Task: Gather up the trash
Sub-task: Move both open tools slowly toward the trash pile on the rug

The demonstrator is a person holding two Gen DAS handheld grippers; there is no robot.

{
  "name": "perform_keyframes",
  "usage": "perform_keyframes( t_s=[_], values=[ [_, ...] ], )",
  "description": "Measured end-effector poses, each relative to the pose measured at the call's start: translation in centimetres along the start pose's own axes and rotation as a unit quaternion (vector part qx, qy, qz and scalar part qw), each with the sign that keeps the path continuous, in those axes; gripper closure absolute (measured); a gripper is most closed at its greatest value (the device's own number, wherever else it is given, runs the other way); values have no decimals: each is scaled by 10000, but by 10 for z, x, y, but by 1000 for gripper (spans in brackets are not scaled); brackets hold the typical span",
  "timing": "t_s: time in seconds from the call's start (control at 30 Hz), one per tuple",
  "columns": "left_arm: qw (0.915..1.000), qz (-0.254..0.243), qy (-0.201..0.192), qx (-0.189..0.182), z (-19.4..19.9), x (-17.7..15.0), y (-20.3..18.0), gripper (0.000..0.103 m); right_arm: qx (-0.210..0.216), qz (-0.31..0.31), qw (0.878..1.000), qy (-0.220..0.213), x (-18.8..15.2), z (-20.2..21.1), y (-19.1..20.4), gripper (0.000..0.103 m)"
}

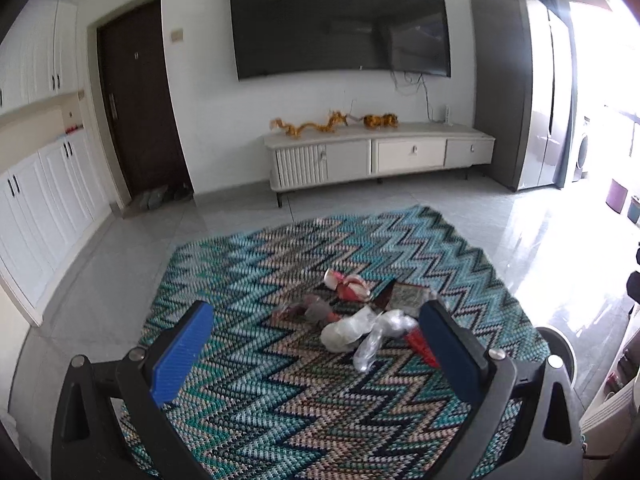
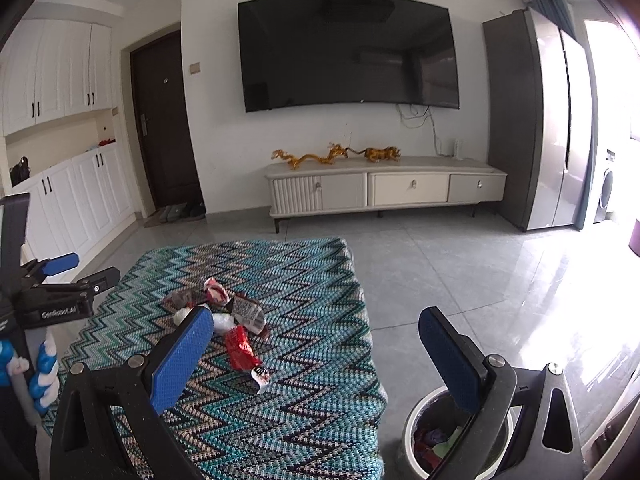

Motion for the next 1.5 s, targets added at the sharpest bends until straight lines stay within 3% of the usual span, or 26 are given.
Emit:
perform_keyframes(
  t_s=[0.2, 0.47, 0.83, 1.5],
  values=[
    [9991, 48, 373, -210, -29, -25, 10, 0, 215, 9, 9993, 313, -9, -26, 5, 0],
    [9992, 105, 246, -302, -25, -20, -4, 0, 274, -59, 9990, 339, -11, -34, 2, 0],
    [9993, 112, -148, -318, 11, -11, -24, 0, 64, -45, 9999, 145, -6, -17, 0, 0],
    [9979, 256, -573, -149, 67, -14, -12, 0, -3, 93, 9994, -332, 3, 29, 17, 0]
  ],
)
Point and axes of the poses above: each gripper's, at about its wrist camera, not at the fingertips, and z roughly against the way its jaws point, y to its left, x to its top, the point moved 6 cm from there along -z, roughly the way its jaws point, and after that the axes turned 6 degrees about x, right-handed, at the moved point
